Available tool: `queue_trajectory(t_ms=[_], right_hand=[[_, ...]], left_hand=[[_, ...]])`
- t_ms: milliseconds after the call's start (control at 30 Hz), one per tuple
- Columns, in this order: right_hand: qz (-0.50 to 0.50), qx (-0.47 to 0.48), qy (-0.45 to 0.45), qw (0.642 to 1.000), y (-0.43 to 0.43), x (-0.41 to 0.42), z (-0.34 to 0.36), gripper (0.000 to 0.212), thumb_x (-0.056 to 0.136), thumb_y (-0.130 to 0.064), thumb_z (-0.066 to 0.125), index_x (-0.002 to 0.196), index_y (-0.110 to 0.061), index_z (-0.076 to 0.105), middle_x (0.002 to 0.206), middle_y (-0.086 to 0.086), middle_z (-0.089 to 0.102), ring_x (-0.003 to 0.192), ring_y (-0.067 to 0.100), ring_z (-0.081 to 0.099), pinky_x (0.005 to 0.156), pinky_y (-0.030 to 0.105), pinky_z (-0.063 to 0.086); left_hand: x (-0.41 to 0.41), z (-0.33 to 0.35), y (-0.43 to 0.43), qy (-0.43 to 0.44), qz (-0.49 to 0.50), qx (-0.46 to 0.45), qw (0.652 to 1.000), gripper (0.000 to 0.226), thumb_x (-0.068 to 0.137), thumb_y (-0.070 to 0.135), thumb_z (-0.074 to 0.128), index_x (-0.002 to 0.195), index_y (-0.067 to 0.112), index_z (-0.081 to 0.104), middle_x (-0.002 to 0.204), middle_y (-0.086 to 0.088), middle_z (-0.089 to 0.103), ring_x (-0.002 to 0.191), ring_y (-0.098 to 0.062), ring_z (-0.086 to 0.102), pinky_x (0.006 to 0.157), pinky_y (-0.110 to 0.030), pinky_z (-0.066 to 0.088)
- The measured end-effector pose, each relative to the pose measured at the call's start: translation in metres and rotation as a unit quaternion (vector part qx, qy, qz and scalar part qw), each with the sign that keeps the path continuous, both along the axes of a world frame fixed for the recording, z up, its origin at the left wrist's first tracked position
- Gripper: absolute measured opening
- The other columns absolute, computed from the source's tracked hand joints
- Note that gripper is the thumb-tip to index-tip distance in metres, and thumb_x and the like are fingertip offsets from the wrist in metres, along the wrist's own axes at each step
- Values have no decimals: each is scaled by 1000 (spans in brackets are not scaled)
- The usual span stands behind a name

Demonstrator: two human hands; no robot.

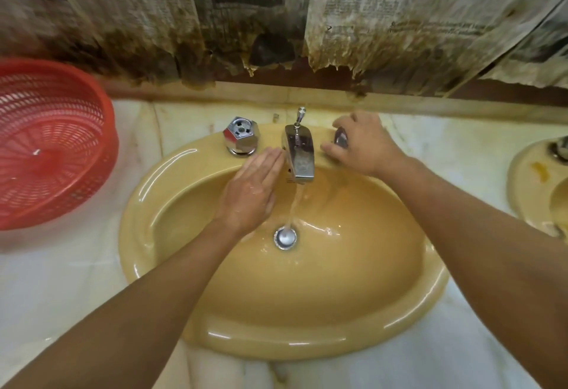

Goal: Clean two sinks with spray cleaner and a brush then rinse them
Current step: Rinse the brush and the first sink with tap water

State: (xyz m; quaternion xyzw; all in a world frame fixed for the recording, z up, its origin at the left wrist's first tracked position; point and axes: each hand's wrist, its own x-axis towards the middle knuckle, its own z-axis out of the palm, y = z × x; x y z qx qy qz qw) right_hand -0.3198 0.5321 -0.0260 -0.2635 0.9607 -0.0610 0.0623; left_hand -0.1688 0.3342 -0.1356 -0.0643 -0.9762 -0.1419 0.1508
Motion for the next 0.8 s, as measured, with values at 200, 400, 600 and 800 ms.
queue_trajectory(t_ms=[200,400,600,800], right_hand=[[-181,-314,-24,932,5,47,-50,71,101,-43,54,157,-15,22,144,8,48,130,22,45,107,31,37],[-389,-557,-143,720,-21,126,-52,17,101,-20,57,107,-9,67,94,3,73,88,26,71,81,37,56],[-471,-619,-587,224,-51,118,-23,32,105,-15,42,87,4,61,75,15,63,67,24,64,54,25,58],[-459,-611,-578,286,-16,100,-2,34,108,-9,31,113,13,56,93,27,67,76,37,68,71,38,62]], left_hand=[[4,5,-28,-26,-56,-45,997,86,85,7,65,160,12,24,166,-5,26,153,-21,22,126,-40,18],[6,1,-20,-10,-37,-12,999,81,81,2,65,156,7,34,162,-9,35,150,-26,31,123,-47,26],[11,1,-19,-3,-25,17,1000,79,80,-3,64,154,7,39,161,-9,37,150,-26,31,123,-48,27],[14,-1,-31,-4,-46,4,999,80,76,-7,61,153,6,40,160,-9,38,149,-27,32,124,-46,24]])
